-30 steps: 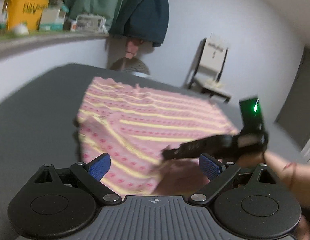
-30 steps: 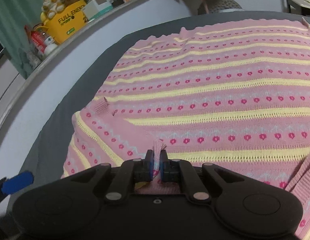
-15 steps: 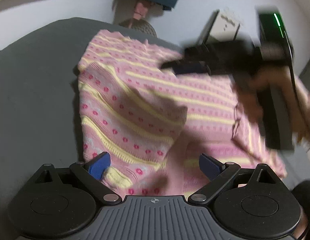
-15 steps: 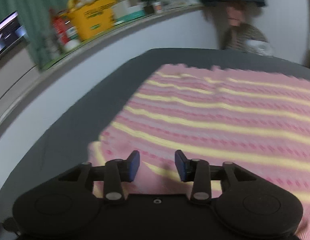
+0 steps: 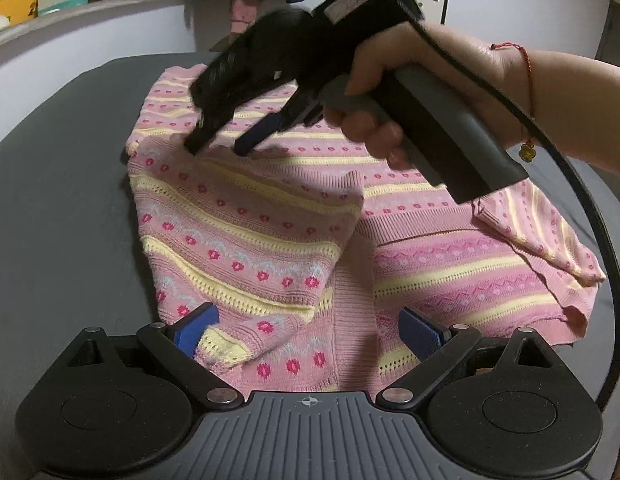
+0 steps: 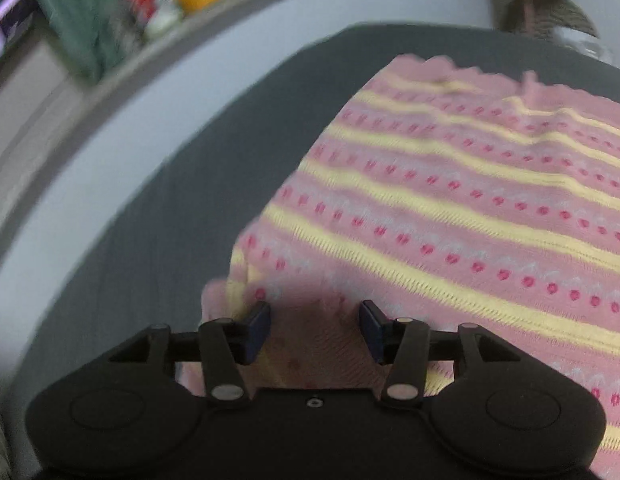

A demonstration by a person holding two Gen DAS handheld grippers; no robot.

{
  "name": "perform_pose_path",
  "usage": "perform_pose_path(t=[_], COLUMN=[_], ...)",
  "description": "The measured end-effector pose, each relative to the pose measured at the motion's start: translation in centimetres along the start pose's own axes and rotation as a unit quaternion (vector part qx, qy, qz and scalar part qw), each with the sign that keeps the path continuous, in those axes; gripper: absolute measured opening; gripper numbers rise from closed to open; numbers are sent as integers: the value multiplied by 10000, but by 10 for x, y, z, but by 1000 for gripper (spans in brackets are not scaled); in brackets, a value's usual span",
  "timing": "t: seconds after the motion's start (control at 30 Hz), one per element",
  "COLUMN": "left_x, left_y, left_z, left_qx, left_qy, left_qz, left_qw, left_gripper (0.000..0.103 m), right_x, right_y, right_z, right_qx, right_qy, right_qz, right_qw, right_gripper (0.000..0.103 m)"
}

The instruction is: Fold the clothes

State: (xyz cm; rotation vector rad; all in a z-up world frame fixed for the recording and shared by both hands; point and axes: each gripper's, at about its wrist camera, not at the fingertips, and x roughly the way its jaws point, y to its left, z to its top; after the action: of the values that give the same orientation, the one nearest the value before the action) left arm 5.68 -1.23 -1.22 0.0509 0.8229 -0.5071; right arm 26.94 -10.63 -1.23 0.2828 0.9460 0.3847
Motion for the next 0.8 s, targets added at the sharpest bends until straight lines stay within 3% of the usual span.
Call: perform_pose_path(t=[0.1, 0.47, 0.57, 0.6, 0.73, 0.8], left_x=[1, 3, 3, 3, 3, 3], left_y=[0, 2, 1, 1, 0, 0], left_z=[-2, -1, -2, -2, -2, -2], left_qx=[24, -21, 4, 23, 26, 0], left_qy=[3, 16, 21, 23, 32, 32], left_qz=[8, 1, 6, 9, 10, 5], left_qw=[10000, 10000, 10000, 10000, 10000, 10000], left_gripper=[96, 96, 96, 96, 96, 96], right_x=[-11, 9, 21, 22, 4, -1], right_y=[-10, -2, 11, 16, 29, 25], right_z=[7, 12, 6, 5, 4, 7], right_qx=[198, -702, -1230, -1383, -1748, -1531], right_qy=[-261, 170, 44, 25, -595, -840], right_qz=[63, 273, 14, 18, -127, -371], right_qw=[9994, 9970, 9924, 9904, 9827, 9839], right_gripper=[48, 40, 23, 5, 5, 5])
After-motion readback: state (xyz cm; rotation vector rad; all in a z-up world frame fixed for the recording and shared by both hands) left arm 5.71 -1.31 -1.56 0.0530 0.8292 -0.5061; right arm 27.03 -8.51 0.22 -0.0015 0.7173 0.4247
